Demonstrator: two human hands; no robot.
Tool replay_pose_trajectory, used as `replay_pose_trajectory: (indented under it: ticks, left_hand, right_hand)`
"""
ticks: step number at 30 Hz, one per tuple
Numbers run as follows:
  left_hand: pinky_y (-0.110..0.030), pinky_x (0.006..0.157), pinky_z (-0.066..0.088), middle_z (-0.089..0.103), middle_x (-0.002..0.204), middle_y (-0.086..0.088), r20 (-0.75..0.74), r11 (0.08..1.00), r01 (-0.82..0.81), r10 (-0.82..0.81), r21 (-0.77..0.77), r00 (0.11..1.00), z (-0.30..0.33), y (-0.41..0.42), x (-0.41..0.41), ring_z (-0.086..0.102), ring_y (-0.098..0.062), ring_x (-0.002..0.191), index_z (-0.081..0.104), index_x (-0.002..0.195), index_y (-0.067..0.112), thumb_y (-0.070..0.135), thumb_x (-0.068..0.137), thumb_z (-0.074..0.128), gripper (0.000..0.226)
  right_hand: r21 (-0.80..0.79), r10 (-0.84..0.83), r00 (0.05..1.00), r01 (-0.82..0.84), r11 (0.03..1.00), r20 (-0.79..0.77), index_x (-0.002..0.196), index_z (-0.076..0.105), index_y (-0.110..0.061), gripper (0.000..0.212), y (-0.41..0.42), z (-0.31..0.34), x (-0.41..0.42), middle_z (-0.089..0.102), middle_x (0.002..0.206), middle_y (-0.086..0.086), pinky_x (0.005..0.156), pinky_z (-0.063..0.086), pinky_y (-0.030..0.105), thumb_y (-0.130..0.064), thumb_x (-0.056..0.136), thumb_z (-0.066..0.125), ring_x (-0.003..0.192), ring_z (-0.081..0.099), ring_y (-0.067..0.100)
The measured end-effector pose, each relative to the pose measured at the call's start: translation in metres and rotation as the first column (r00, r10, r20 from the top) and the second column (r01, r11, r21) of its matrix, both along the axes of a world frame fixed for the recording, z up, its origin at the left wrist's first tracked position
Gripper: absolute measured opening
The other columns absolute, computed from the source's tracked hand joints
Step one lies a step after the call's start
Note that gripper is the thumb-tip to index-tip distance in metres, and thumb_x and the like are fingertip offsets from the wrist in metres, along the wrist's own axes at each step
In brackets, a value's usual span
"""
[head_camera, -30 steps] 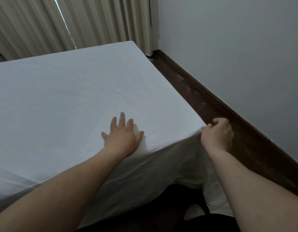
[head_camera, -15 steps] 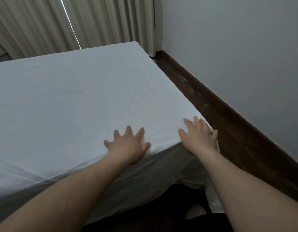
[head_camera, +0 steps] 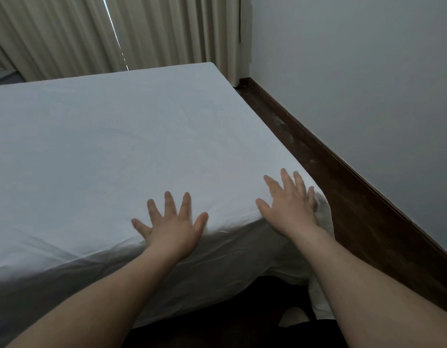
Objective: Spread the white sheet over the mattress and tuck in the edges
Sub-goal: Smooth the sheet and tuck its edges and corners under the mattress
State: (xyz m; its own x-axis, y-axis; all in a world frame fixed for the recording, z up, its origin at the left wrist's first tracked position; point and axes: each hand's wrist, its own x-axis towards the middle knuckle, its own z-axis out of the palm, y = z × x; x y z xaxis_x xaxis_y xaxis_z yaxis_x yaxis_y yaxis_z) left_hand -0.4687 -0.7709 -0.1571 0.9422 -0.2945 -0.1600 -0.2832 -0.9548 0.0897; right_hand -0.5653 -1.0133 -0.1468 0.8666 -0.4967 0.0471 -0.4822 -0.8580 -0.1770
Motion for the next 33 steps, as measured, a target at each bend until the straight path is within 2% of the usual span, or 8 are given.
replay_pose_trajectory:
  ticks: [4, 9, 11, 13, 14, 18, 23, 33]
  left_hand:
    - [-0.079, 0.113, -0.006, -0.019, 0.171, 0.001, -0.067, 1.0, 0.008, -0.009, -0.011, 0.998, 0.004, 0.003, 0.001, -0.022, -0.043, 0.153, -0.012, 0.157, 0.049, 0.081, 0.093, 0.014, 0.077]
    - [-0.077, 0.114, 0.005, -0.007, 0.172, 0.006, -0.211, 0.995, 0.096, -0.098, -0.02, 0.972, 0.023, 0.014, 0.017, -0.01, -0.041, 0.156, 0.001, 0.157, 0.053, 0.076, 0.094, 0.036, 0.076]
    - [-0.07, 0.118, 0.02, 0.013, 0.17, 0.002, -0.239, 0.984, 0.17, -0.178, -0.056, 0.955, 0.037, 0.029, 0.022, 0.012, -0.039, 0.154, 0.02, 0.156, 0.047, 0.071, 0.095, 0.039, 0.069]
    - [-0.05, 0.115, 0.037, 0.041, 0.158, -0.003, -0.201, 0.965, 0.23, -0.252, -0.128, 0.947, 0.047, 0.045, 0.022, 0.041, -0.031, 0.14, 0.043, 0.149, 0.032, 0.061, 0.1, 0.041, 0.057]
    - [-0.042, 0.113, 0.039, 0.047, 0.155, -0.002, -0.172, 0.96, 0.225, -0.253, -0.165, 0.952, 0.051, 0.056, 0.021, 0.046, -0.026, 0.137, 0.047, 0.149, 0.027, 0.056, 0.103, 0.043, 0.055]
    - [-0.035, 0.118, 0.032, 0.042, 0.161, 0.0, -0.104, 0.972, 0.126, -0.149, -0.2, 0.983, 0.061, 0.109, 0.011, 0.04, -0.02, 0.146, 0.041, 0.157, 0.02, 0.055, 0.103, 0.046, 0.064]
    - [-0.038, 0.119, 0.036, 0.044, 0.16, 0.003, -0.04, 0.98, 0.037, -0.045, -0.198, 0.998, 0.085, 0.184, 0.001, 0.043, -0.019, 0.144, 0.041, 0.156, 0.025, 0.057, 0.1, 0.05, 0.065]
    - [-0.043, 0.115, 0.04, 0.045, 0.157, 0.007, 0.056, 0.96, -0.221, 0.234, -0.174, 0.971, 0.142, 0.359, -0.052, 0.043, -0.019, 0.143, 0.047, 0.151, 0.027, 0.056, 0.097, 0.051, 0.061]
  right_hand:
    - [0.104, 0.222, 0.974, -0.216, 0.971, -0.044, 0.16, 0.018, -0.044, 0.067, 0.028, 0.008, 0.01, 0.002, 0.174, -0.001, 0.126, 0.008, 0.061, -0.065, 0.1, 0.039, 0.159, -0.002, 0.03]
    - [0.12, 0.253, 0.96, -0.239, 0.964, -0.12, 0.159, 0.021, -0.044, 0.064, 0.049, 0.008, 0.015, 0.008, 0.173, -0.004, 0.124, 0.008, 0.065, -0.066, 0.101, 0.036, 0.159, 0.004, 0.029]
    - [0.106, 0.207, 0.969, -0.194, 0.975, -0.137, 0.159, 0.023, -0.044, 0.063, 0.059, 0.01, 0.019, 0.011, 0.173, -0.005, 0.122, 0.01, 0.067, -0.066, 0.101, 0.034, 0.159, 0.007, 0.029]
    - [0.116, 0.149, 0.973, -0.13, 0.985, -0.177, 0.159, 0.024, -0.042, 0.065, 0.069, 0.012, 0.021, 0.011, 0.173, -0.003, 0.12, 0.011, 0.068, -0.069, 0.1, 0.033, 0.159, 0.007, 0.032]
    - [0.13, 0.132, 0.972, -0.108, 0.986, -0.192, 0.158, 0.025, -0.041, 0.066, 0.076, 0.014, 0.022, 0.013, 0.172, -0.002, 0.119, 0.014, 0.069, -0.069, 0.099, 0.033, 0.158, 0.009, 0.034]
    - [0.267, 0.165, 0.983, -0.139, 0.954, -0.077, 0.158, 0.033, -0.031, 0.068, 0.117, 0.03, 0.033, 0.031, 0.166, 0.001, 0.117, 0.033, 0.057, -0.063, 0.097, 0.037, 0.151, 0.028, 0.03]
    - [0.289, 0.313, 0.95, -0.304, 0.908, 0.015, 0.16, 0.027, -0.035, 0.065, 0.212, 0.06, 0.05, 0.012, 0.172, -0.004, 0.122, 0.024, 0.059, -0.057, 0.101, 0.041, 0.157, 0.012, 0.026]
    - [0.23, 0.599, 0.769, -0.638, 0.735, 0.223, 0.154, 0.04, -0.032, 0.054, 0.408, 0.092, 0.062, 0.018, 0.171, -0.005, 0.124, 0.025, 0.053, -0.045, 0.102, 0.048, 0.157, 0.015, 0.021]
